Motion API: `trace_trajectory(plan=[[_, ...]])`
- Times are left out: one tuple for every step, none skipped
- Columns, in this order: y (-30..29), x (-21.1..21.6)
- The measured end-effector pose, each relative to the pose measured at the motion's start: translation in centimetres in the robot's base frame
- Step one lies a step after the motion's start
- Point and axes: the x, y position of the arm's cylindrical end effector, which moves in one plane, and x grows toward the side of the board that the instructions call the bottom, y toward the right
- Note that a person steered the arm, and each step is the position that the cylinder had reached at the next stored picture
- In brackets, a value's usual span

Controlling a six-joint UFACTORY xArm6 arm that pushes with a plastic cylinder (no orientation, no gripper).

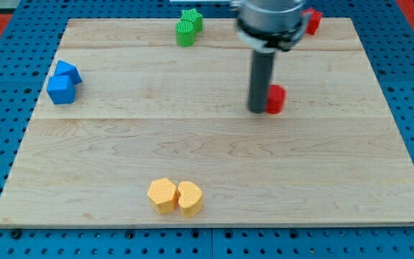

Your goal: Push the red circle to the bottom left of the red star

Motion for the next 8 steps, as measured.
trace_trajectory(plan=[[5.8, -4.0], [10.3, -2.3], [10.8, -1.4], [10.8, -2.4], [11.4, -6.4], [11.7, -6.3], [12.5, -3.4], [15.9, -5.1]])
